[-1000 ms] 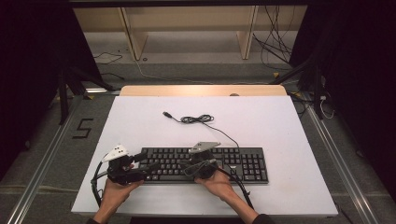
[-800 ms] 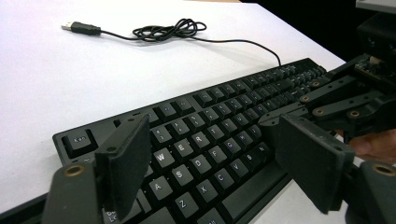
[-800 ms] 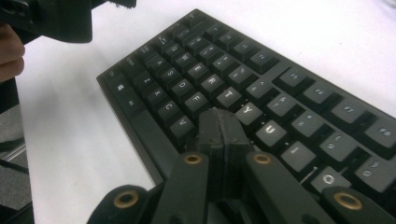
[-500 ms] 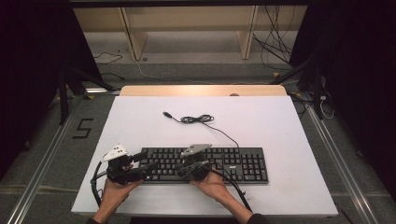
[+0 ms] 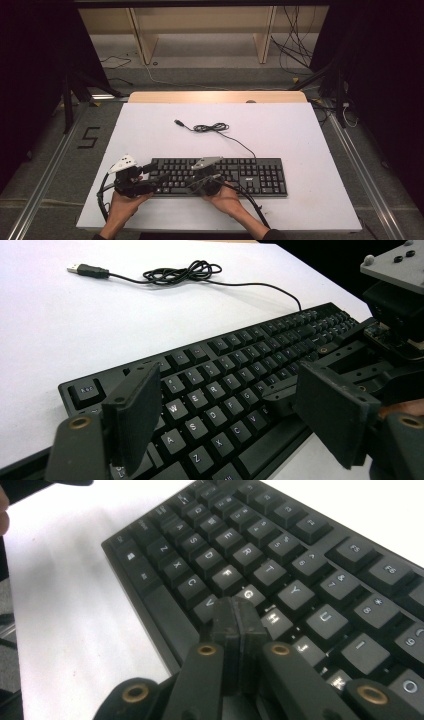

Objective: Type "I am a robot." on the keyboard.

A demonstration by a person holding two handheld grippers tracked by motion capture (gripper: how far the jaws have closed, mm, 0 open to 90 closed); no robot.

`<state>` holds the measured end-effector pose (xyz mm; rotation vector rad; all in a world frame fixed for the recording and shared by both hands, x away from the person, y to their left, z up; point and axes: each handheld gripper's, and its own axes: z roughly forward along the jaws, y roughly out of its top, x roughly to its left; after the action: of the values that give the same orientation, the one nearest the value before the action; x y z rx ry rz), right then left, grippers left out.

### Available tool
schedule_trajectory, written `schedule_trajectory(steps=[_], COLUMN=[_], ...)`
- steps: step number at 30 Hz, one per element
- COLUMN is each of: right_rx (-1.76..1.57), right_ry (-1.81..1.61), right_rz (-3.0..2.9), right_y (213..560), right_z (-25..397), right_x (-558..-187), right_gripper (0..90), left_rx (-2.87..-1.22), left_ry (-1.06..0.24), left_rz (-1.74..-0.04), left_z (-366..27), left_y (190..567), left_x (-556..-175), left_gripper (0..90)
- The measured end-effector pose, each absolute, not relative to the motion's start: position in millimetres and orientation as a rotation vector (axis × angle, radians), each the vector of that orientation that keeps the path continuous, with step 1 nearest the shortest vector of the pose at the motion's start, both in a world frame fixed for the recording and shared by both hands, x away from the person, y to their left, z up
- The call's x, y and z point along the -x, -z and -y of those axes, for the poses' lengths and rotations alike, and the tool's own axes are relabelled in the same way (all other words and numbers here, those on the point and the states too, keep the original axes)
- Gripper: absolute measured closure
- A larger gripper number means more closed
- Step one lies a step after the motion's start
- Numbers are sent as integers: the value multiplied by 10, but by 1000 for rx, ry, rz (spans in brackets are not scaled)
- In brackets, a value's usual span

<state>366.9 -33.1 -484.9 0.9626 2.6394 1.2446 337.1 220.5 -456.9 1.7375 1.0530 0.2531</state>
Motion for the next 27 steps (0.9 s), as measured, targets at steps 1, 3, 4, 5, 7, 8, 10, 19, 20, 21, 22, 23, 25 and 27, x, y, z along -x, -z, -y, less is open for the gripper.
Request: schedule_trajectory(steps=[1, 3, 4, 5, 7, 8, 10, 19, 20, 21, 22, 23, 25, 27], right_rx=[-955, -957, -956, -957, -965, -968, -972, -973, -975, -976, -984, -988, -992, -999], right_ry=[-1240, -1238, -1237, -1235, -1238, -1240, -1244, -1305, -1311, -1320, -1325, -1328, -1333, -1344], right_rz=[-2638, -2635, -2633, -2632, -2634, -2636, -2635, -2627, -2620, -2616, -2611, -2607, -2597, -2588], right_y=[4849, 4850, 4850, 4849, 4847, 4846, 4843, 4799, 4785, 4774, 4763, 4753, 4737, 4717], right_z=[327, 325, 324, 322, 324, 327, 330, 367, 375, 386, 396, 407, 431, 457], right_x=[-3667, -3664, -3661, -3659, -3661, -3664, -3664, -3670, -3669, -3672, -3674, -3678, -3687, -3697], right_gripper=[900, 900, 900, 900, 900, 900, 900, 829, 829, 824, 820, 816, 807, 783], left_rx=[-1737, -1738, -1741, -1739, -1739, -1738, -1738, -1732, -1736, -1737, -1736, -1732, -1735, -1731], left_ry=[-253, -254, -254, -255, -254, -255, -254, -255, -255, -255, -255, -254, -255, -255], left_rz=[-1053, -1054, -1052, -1053, -1053, -1053, -1053, -1053, -1051, -1051, -1051, -1052, -1051, -1052], left_z=[-2204, -2201, -2202, -2200, -2200, -2201, -2203, -2204, -2206, -2206, -2205, -2203, -2204, -2202], left_y=[4570, 4571, 4570, 4571, 4570, 4571, 4571, 4570, 4570, 4571, 4571, 4570, 4570, 4569], left_x=[-3371, -3371, -3370, -3370, -3370, -3371, -3372, -3371, -3371, -3371, -3370, -3370, -3370, -3369], left_gripper=[263, 264, 263, 263, 263, 263, 263, 263, 263, 263, 263, 263, 263, 263])
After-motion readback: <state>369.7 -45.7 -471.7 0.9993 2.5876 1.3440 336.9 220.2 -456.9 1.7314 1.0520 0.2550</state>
